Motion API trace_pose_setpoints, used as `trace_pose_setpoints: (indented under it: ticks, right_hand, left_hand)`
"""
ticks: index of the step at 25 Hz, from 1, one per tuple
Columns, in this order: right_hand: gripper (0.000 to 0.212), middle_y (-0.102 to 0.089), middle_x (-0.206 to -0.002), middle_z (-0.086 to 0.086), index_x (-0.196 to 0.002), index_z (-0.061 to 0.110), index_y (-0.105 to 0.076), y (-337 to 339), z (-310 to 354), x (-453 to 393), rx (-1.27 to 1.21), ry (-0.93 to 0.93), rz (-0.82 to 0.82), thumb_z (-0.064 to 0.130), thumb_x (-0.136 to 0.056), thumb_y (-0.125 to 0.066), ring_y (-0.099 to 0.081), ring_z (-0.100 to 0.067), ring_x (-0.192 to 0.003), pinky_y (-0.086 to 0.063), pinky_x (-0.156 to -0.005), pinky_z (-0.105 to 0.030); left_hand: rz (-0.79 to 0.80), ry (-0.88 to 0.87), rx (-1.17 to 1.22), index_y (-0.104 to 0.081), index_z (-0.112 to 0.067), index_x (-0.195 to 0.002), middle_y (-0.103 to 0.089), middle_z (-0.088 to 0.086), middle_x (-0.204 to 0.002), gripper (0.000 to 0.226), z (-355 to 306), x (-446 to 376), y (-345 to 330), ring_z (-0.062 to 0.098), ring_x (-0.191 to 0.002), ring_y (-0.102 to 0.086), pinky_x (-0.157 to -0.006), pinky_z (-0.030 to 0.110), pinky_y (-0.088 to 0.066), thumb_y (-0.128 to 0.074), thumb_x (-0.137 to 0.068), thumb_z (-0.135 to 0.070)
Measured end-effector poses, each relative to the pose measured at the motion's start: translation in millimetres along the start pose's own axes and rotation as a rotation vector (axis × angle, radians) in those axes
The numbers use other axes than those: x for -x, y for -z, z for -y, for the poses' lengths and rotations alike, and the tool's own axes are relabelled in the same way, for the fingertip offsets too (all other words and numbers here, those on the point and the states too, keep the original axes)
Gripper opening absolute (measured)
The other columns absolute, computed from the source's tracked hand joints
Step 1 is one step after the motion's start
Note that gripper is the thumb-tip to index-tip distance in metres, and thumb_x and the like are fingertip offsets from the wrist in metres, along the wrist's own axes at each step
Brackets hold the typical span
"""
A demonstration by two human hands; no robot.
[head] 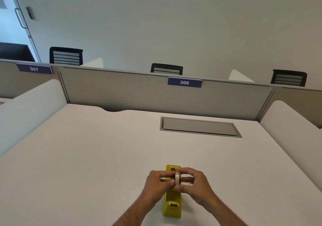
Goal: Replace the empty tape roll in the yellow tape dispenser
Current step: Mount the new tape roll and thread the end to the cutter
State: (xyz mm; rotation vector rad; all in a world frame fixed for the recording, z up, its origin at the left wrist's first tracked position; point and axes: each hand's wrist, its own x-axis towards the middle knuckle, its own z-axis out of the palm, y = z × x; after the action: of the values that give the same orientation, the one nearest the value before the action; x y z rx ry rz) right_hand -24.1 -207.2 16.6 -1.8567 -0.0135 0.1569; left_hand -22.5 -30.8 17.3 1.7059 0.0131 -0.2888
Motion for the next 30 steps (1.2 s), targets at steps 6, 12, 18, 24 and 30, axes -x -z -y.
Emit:
trace_pose_setpoints:
  ticks: [6, 12, 18, 24, 30]
  right_hand:
    - [0.049, -0.073, -0.099, 0.018, -0.096, 0.042, -0.072, -2, 3, -7, 0.222, 0.058, -0.043, 0.018, -0.059, -0.093, -0.065, -0.004, -0.091, -0.052, -0.064, -0.016]
    - [0.053, -0.068, -0.107, 0.021, -0.112, 0.036, -0.070, -7, 2, -15, 0.385, 0.078, -0.053, 0.032, -0.063, -0.091, -0.060, -0.005, -0.091, -0.046, -0.069, -0.015]
    - [0.061, -0.061, -0.113, 0.012, -0.125, 0.039, -0.061, -9, -3, -18, 0.560, 0.093, -0.019, 0.039, -0.068, -0.082, -0.056, -0.009, -0.101, -0.054, -0.085, -0.027]
    - [0.059, -0.060, -0.108, 0.012, -0.122, 0.042, -0.062, -9, -6, -21, 0.615, 0.093, -0.056, 0.042, -0.066, -0.080, -0.053, -0.007, -0.101, -0.045, -0.085, -0.021]
    - [0.058, -0.062, -0.108, 0.009, -0.122, 0.045, -0.061, -11, -6, -22, 0.694, 0.138, -0.045, 0.046, -0.065, -0.074, -0.047, -0.003, -0.099, -0.043, -0.080, -0.019]
  left_hand:
    - [-0.063, -0.036, -0.147, -0.074, -0.027, -0.115, -0.074, -0.008, -0.116, 0.044, 8, -12, 8, 0.012, -0.094, -0.073, -0.083, 0.031, -0.062, -0.074, -0.078, -0.006]
    - [-0.167, -0.096, -0.441, -0.072, -0.025, -0.114, -0.068, -0.011, -0.116, 0.036, 24, -18, 12, 0.005, -0.088, -0.065, -0.075, 0.014, -0.054, -0.080, -0.079, -0.023]
    - [-0.082, -0.214, -0.739, -0.062, -0.031, -0.131, -0.062, -0.013, -0.130, 0.043, 29, -13, 12, 0.005, -0.102, -0.060, -0.095, 0.021, -0.050, -0.066, -0.090, -0.040]
    - [-0.057, -0.277, -0.779, -0.063, -0.033, -0.130, -0.063, -0.012, -0.132, 0.038, 28, -12, 12, 0.008, -0.111, -0.060, -0.099, 0.025, -0.049, -0.060, -0.093, -0.039]
    - [-0.016, -0.358, -0.945, -0.061, -0.033, -0.129, -0.061, -0.010, -0.133, 0.038, 27, -13, 13, 0.013, -0.117, -0.057, -0.094, 0.030, -0.050, -0.048, -0.094, -0.042]
